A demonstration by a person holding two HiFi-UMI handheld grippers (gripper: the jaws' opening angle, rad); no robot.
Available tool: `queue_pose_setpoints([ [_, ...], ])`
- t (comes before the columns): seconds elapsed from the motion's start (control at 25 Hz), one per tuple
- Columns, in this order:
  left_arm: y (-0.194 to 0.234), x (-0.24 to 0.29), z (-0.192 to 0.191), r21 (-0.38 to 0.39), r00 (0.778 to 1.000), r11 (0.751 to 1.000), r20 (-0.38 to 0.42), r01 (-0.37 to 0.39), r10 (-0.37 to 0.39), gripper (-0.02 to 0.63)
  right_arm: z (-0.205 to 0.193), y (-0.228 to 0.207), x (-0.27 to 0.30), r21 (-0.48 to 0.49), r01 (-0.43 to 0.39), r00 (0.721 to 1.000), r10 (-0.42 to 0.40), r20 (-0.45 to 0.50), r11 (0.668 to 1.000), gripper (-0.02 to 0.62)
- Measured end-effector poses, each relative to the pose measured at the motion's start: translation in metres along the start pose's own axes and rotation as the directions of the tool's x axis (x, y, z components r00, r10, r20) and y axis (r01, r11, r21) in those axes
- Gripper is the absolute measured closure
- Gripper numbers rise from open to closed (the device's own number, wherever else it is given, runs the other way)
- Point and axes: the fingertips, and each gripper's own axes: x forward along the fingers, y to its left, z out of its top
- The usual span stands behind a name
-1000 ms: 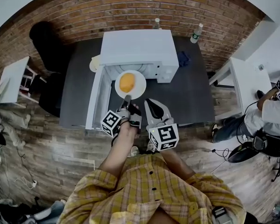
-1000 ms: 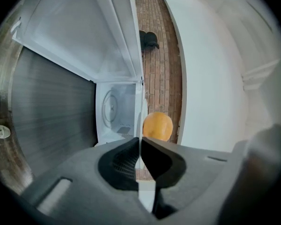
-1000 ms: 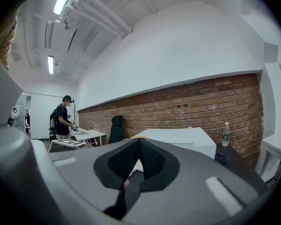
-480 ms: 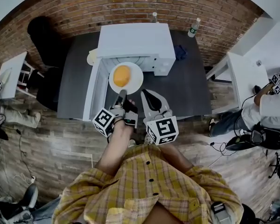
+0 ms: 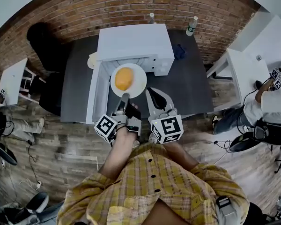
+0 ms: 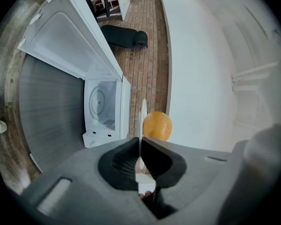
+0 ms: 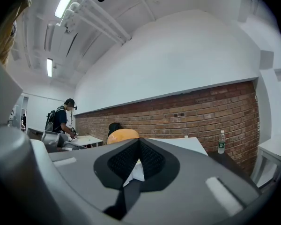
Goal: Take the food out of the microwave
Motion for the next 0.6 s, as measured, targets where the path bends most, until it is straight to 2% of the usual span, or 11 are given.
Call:
queue_pose_setpoints([
  [0.12,-0.011,-0.002,0.001,0.003,1.0,1.0,0.004,0.022,-0.022,0.594,0.003,0.002,0.001,-0.002,-0.006,1.0,0.006,0.003,1.0,0.592],
  [0.28,-0.01,-0.006,0.003,0.001,1.0,1.0,0.017,-0.001,0.001,0.594,0.004,0.003,0.002,0.0,-0.006,1.0,0.006,0.002,1.0,0.592],
  [0.6,-0.016,-0.005,0.006,0.015,0.999,0.999,0.033,0.032,-0.033,0.594,-0.001,-0.001,0.002,0.014,-0.01,1.0,0.01,0.006,1.0,0.594],
])
